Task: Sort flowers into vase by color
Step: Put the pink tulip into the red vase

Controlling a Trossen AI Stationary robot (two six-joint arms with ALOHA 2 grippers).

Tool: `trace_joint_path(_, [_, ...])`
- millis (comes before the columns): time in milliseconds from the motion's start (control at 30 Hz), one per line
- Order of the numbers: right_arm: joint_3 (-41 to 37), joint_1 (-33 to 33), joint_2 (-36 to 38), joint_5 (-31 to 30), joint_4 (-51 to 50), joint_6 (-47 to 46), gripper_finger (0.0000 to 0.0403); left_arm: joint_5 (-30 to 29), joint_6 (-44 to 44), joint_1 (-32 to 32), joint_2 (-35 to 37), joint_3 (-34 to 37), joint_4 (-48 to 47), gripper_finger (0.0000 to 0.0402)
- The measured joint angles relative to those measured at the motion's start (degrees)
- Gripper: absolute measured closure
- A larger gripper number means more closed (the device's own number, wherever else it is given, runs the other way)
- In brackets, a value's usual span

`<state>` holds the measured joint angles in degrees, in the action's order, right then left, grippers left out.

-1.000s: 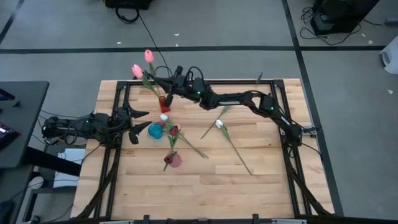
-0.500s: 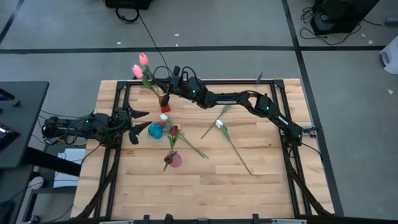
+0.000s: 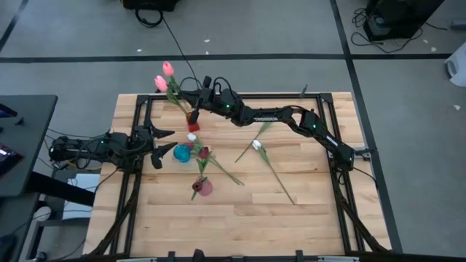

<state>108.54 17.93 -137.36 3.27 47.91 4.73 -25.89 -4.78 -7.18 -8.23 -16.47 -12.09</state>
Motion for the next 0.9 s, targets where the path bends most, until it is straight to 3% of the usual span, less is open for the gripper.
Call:
trace_joint_path(733, [0.1,-0.3,0.0,-2.2,-2.0,-1.6,0.0394,0.0,0.0,0.0,0.0,0.0,0.0,0.0175])
trace_joint_path(900, [0.1,-0.3,-0.1,-2.1,-7.4,-2.4,0.0394,0.0,0.0,0.0,0.0,0.0,0.0,0.0175])
